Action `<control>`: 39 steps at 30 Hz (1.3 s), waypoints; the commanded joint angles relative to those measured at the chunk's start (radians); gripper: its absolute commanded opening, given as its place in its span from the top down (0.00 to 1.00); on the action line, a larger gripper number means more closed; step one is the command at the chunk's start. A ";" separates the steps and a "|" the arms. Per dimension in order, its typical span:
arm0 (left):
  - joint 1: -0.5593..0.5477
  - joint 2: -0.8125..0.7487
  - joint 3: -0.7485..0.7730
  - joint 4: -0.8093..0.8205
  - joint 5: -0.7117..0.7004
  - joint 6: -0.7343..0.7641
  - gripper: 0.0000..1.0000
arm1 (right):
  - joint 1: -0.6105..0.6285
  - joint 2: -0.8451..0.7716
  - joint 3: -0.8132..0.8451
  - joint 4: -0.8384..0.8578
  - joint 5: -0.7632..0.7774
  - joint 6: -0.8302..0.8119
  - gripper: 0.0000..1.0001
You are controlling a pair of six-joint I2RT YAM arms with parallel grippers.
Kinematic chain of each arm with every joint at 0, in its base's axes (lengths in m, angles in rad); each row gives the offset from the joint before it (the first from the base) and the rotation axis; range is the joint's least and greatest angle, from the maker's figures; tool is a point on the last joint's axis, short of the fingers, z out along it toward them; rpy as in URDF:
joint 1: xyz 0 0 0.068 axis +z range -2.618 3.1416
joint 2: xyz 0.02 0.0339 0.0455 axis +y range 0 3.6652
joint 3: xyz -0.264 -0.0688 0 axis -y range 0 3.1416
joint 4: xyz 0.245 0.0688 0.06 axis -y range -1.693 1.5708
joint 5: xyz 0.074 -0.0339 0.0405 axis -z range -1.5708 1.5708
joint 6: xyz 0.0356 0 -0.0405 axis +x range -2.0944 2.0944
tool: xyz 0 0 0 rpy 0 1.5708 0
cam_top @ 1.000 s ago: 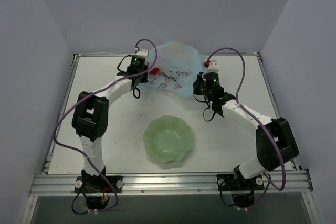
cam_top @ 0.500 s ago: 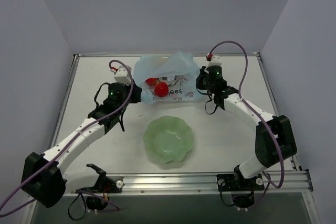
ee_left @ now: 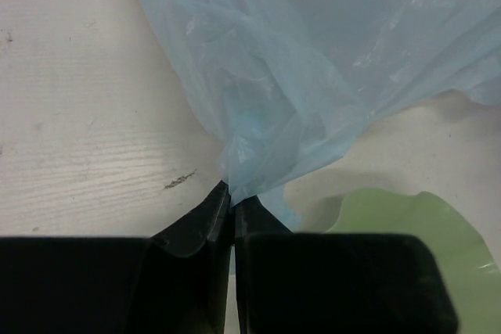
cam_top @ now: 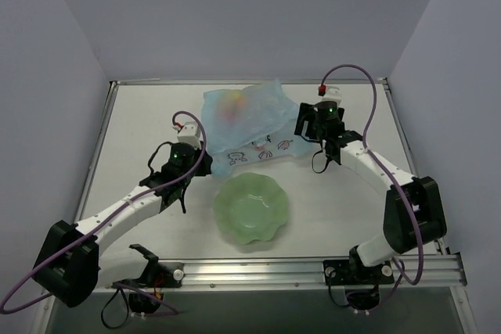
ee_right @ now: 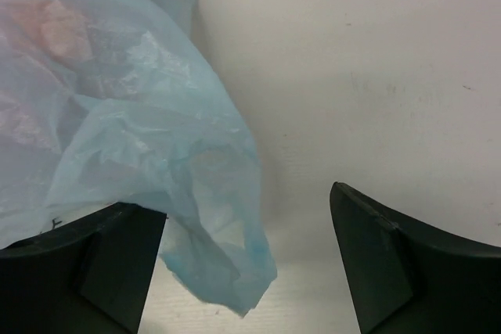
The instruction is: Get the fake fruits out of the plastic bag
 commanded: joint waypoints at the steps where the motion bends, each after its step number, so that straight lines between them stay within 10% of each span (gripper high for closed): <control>1: 0.004 -0.023 0.055 0.082 0.019 -0.007 0.98 | 0.020 -0.154 0.022 -0.044 0.022 -0.004 0.20; 5: 0.002 -0.025 0.068 0.101 0.052 -0.022 0.98 | 0.242 -0.298 -0.010 -0.046 0.108 -0.002 0.26; 9: 0.002 -0.060 0.077 0.127 0.049 -0.058 0.98 | 0.420 -0.314 -0.087 0.014 0.108 0.013 0.56; 13: 0.004 -0.043 0.104 0.130 0.052 -0.078 0.98 | 0.473 -0.222 -0.145 0.184 0.053 0.040 0.83; 17: 0.005 -0.006 0.129 0.147 0.048 -0.107 0.98 | 0.467 -0.026 -0.127 0.362 0.041 0.031 0.87; 23: 0.042 0.070 0.163 0.202 0.028 -0.148 0.98 | 0.461 0.201 -0.032 0.502 0.106 0.083 0.82; 31: 0.058 0.097 0.134 0.242 0.052 -0.148 0.98 | 0.381 0.367 0.102 0.566 0.165 0.142 0.30; 39: 0.059 0.021 0.060 0.194 0.002 -0.104 0.98 | 0.388 0.359 0.116 0.536 0.091 0.123 0.34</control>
